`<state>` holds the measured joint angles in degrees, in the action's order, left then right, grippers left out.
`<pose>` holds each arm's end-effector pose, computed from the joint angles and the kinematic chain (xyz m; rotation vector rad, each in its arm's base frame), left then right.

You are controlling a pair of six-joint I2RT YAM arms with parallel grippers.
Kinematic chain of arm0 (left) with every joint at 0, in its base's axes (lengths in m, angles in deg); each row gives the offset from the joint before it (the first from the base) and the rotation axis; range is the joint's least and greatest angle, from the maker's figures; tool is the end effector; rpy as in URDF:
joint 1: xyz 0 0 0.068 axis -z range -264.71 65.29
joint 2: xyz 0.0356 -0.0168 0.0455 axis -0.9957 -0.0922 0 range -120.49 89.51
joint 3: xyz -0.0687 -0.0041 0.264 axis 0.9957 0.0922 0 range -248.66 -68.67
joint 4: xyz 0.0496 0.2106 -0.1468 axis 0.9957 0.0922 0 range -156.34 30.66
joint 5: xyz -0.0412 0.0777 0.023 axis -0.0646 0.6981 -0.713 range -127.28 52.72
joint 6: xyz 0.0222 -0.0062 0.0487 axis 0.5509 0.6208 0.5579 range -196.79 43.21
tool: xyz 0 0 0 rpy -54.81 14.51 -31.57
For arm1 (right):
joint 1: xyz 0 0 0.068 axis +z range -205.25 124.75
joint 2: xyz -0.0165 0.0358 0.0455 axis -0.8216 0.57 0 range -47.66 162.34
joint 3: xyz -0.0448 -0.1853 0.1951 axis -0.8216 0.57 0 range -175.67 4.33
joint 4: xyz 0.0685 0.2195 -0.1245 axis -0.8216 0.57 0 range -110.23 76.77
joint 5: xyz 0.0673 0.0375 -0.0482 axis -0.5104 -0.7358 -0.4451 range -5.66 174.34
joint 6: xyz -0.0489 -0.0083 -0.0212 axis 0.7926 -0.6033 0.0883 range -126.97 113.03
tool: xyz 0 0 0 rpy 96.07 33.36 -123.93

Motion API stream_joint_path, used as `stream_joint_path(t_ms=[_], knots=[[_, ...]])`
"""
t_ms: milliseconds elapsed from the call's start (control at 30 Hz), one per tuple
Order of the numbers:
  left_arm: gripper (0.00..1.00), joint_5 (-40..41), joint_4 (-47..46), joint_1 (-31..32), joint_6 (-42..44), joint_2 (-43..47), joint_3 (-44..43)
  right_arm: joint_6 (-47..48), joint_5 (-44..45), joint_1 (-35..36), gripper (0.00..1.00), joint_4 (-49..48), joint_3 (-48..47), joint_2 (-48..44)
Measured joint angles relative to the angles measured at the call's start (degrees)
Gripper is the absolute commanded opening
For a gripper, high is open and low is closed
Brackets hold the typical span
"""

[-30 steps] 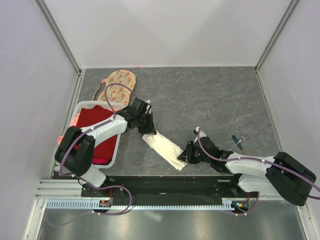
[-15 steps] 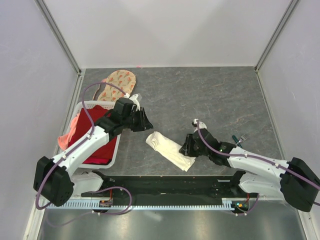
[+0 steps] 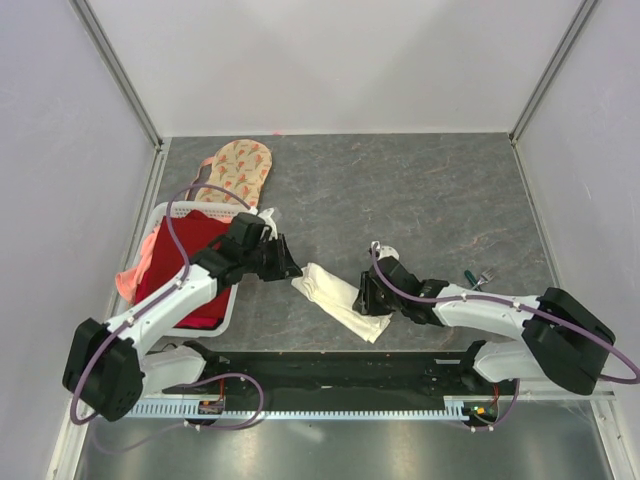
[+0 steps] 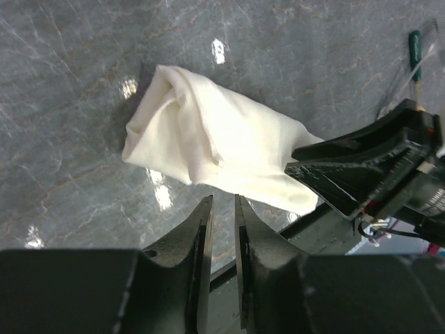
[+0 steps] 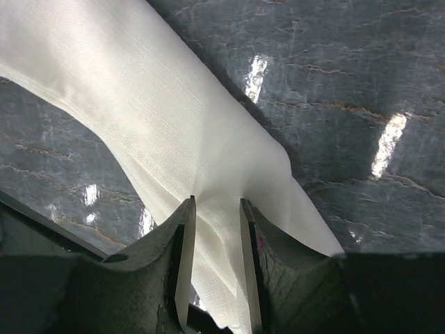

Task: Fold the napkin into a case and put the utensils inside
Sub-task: Smooth out the smaller rectangle-folded napkin at the center of the board, then pick up the top corner of the smaller rectangle folded napkin from the center of the board.

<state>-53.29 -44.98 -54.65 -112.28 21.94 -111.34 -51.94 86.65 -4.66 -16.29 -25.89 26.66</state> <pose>0.2042 -0.1294 0.2307 0.0227 2.5187 -0.8439 0.1532 0.1842 0.1587 -0.1047 2.5338 0.6857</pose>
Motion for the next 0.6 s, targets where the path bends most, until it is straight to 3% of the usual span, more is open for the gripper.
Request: stream_joint_path(t_ms=[200, 433, 600], knots=[[0.22, -2.1, -1.3, 0.0, -2.2, 7.8, 3.7, 1.8, 2.3, 2.3, 0.53, 2.4, -2.8, 0.5], [0.19, -3.7, -0.3, 0.0, -3.6, 13.4, 5.8, 9.4, 3.7, 4.6, 0.61, 2.4, -18.3, 10.1], [0.17, -2.8, 2.8, 0.0, -4.2, 17.7, 6.8, 13.5, 4.0, 5.6, 0.6, 2.7, -26.7, 17.5]])
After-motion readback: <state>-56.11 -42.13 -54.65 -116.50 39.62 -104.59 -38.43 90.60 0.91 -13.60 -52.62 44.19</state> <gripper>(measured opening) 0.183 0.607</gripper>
